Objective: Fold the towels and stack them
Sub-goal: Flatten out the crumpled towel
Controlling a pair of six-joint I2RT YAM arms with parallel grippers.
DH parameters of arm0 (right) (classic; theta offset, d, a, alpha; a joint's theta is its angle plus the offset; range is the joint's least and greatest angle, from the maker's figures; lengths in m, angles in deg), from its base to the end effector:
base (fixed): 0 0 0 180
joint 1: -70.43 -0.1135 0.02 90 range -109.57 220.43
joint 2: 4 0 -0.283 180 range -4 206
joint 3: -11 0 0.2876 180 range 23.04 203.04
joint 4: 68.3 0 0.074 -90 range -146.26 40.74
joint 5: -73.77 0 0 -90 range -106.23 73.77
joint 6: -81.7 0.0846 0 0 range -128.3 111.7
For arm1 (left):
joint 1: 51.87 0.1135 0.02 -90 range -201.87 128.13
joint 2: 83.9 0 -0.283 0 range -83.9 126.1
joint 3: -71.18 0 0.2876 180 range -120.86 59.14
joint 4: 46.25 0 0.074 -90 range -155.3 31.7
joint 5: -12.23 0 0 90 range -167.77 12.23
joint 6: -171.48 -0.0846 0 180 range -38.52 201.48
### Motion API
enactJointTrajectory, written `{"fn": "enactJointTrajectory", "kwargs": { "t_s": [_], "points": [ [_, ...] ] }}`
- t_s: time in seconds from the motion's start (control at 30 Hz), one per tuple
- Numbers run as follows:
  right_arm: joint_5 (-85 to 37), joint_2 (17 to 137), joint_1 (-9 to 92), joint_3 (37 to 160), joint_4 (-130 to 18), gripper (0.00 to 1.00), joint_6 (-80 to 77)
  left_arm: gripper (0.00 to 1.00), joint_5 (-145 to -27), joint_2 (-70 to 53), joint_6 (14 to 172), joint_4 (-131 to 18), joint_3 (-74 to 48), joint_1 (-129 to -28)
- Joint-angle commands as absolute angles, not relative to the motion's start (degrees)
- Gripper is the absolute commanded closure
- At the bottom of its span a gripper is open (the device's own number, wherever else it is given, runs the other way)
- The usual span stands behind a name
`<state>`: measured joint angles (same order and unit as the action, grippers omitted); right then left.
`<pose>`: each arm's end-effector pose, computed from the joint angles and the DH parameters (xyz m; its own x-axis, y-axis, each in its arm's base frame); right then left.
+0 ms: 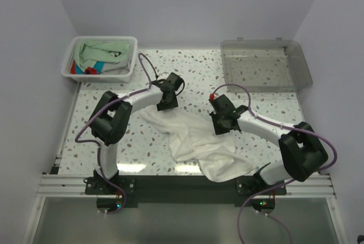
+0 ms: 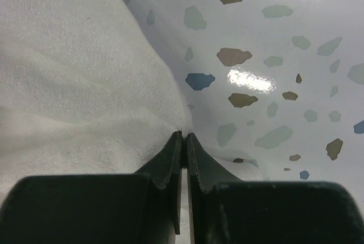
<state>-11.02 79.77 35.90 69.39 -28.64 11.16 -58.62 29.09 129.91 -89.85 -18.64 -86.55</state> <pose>0.2646 0.1727 0.1281 -0.8818 -0.2040 -0.4253 -0.2537 0.9652 0.0630 0.3905 -0.2364 0.1194 -0.8239 -0.2893 -0.4872 -0.2793 0.9555 -0.0951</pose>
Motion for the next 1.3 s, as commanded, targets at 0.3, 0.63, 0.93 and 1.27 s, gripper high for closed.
{"fn": "enactJointTrajectory", "kwargs": {
  "t_s": [0.3,0.63,0.93,1.27],
  "points": [
    [-11.6,78.7,35.6,68.3,-31.2,0.95,11.4,0.67,-53.5,26.2,132.2,-94.8,-17.3,-86.4],
    [-9.2,77.8,35.6,68.6,-30.6,0.98,12.1,1.0,-53.0,21.1,131.1,-94.0,-16.1,-86.2],
    [-0.7,73.5,42.4,68.6,-26.9,1.0,16.4,1.0,-56.8,9.7,124.3,-93.1,-18.2,-80.9],
    [-6.5,65.5,48.3,66.6,-21.9,1.0,18.9,1.0,-64.5,-11.7,122.2,-92.5,6.5,-75.0]
  ]
}}
